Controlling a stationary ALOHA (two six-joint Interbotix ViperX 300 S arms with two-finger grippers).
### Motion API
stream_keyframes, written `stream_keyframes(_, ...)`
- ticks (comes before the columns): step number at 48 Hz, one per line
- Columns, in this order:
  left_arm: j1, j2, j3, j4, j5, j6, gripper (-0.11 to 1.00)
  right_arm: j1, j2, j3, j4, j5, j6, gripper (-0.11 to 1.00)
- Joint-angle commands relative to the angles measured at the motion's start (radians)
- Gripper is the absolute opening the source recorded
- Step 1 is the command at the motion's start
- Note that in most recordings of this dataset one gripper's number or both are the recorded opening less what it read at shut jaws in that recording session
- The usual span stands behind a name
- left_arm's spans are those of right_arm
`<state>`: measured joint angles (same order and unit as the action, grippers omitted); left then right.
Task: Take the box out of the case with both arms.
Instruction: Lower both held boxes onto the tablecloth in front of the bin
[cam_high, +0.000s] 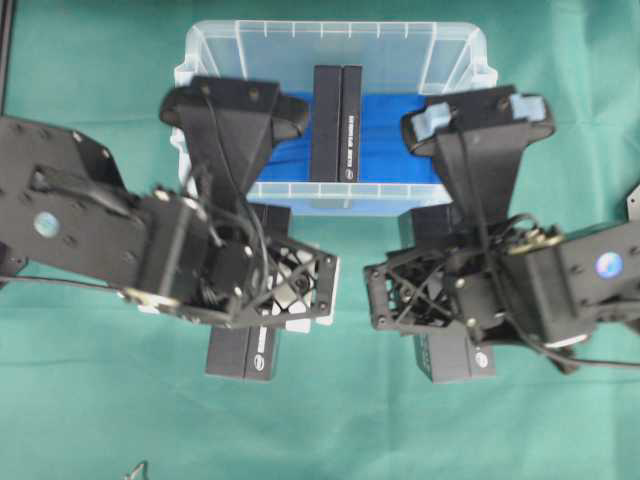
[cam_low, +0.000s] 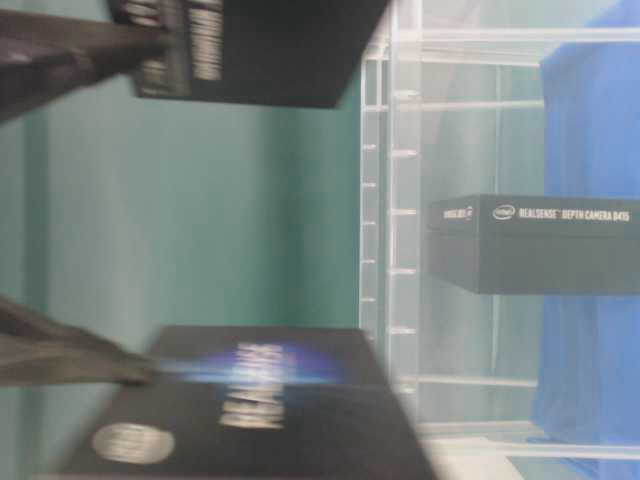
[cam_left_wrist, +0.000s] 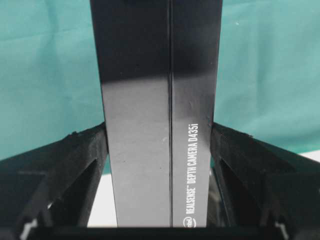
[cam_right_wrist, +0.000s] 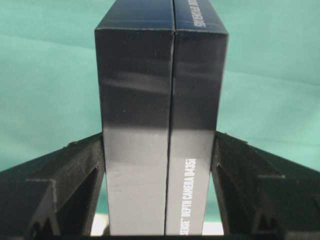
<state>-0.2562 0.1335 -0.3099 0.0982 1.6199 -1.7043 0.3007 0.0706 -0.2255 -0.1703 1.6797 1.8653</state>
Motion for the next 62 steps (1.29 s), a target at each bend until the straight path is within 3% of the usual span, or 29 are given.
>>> stream_keyframes(1,-0.012,-0.048,0.052,0.008,-0.041,-0.021,0.63,0.002,-0.018,0.038,0.0,-0.048,0.006,0.65)
stream_keyframes(14,-0.046,-0.126,0.357,0.008,-0.304,-0.183,0.63,0.002,-0.018,0.232,0.018,-0.305,0.051,0.65)
stream_keyframes(23,-0.063,-0.138,0.485,0.008,-0.43,-0.225,0.63,-0.002,-0.014,0.314,0.018,-0.434,0.055,0.65)
stream_keyframes(36,-0.075,-0.078,0.535,0.008,-0.555,-0.218,0.63,-0.002,0.021,0.357,0.055,-0.522,0.052,0.65)
stream_keyframes(49,-0.077,-0.072,0.545,0.003,-0.592,-0.163,0.63,0.0,0.028,0.368,0.052,-0.529,0.038,0.65)
stream_keyframes(62,-0.069,-0.071,0.546,-0.003,-0.62,-0.138,0.63,0.005,0.028,0.408,0.044,-0.623,0.038,0.65)
